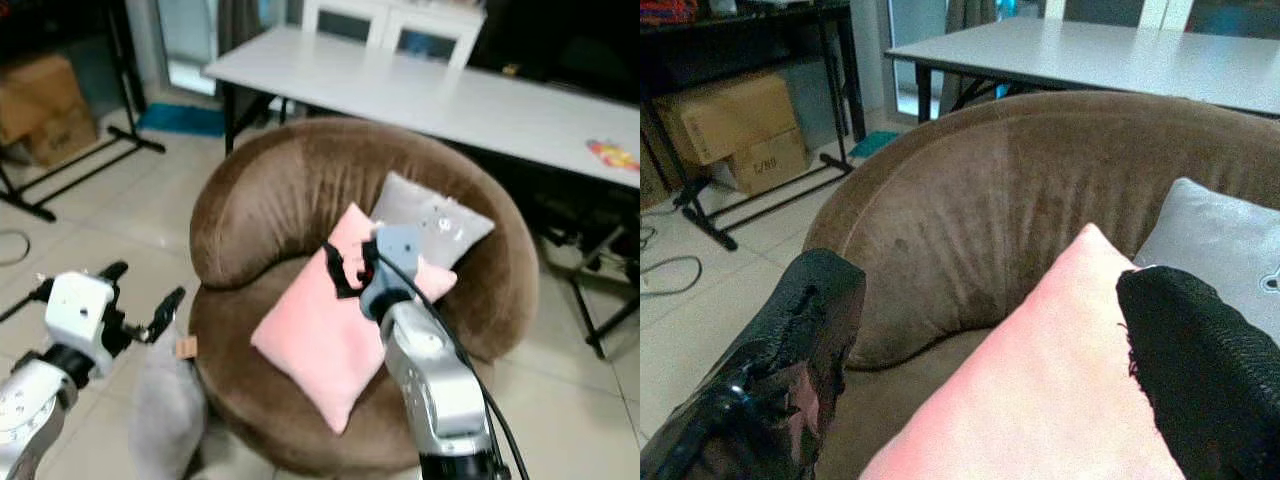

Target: Move the pillow to the sofa from floor

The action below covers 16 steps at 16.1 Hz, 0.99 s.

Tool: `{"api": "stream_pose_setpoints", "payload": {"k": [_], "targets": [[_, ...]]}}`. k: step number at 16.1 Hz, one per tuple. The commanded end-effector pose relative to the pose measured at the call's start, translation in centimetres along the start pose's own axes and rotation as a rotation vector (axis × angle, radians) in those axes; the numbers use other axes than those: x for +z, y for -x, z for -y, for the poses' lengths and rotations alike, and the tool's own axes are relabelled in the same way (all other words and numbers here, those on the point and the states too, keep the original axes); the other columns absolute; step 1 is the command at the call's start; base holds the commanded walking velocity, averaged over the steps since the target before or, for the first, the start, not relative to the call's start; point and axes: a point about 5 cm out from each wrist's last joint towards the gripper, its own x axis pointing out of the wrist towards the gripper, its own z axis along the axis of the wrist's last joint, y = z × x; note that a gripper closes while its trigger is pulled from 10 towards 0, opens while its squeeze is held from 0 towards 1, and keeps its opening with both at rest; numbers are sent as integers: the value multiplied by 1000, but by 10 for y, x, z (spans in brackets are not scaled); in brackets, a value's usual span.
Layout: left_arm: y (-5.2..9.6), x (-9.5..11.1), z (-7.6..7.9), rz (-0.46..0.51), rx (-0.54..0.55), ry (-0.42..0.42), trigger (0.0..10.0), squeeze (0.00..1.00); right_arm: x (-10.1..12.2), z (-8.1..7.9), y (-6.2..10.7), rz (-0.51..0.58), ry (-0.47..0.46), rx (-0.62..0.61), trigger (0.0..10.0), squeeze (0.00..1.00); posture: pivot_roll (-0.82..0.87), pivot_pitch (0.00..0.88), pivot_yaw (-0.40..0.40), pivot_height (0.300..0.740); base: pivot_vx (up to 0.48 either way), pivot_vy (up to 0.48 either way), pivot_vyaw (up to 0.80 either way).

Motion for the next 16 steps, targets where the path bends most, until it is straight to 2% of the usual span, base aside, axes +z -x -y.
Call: {"api": "stream_pose_setpoints", "payload": {"k": [1,7,10,13,15,16], "targets": [[-1,2,3,6,-6,2,10000,0,-1,7,1,-16,9,-23,10000,1000,-44,0,-65,740,0,420,0],[-2,7,2,15,3,2,10000,0,-4,5,0,-28,3,-26,10000,1000,-41,0,-63,740,0,419,0],[-1,12,3,44,26,5,10000,0,-4,1,-2,-32,23,0,10000,1000,-37,0,-67,740,0,0,0],[-3,14,-1,52,70,1,10000,0,-7,1,-3,-43,28,-8,10000,1000,-33,0,-69,740,91,0,800],[-3,13,-2,49,68,0,10000,0,-8,2,-4,-46,22,-32,10000,1000,-33,0,-66,740,321,0,269],[-4,12,-2,47,66,0,10000,0,-10,5,-5,-54,19,-48,10000,886,-33,0,-65,740,322,0,0]]}}
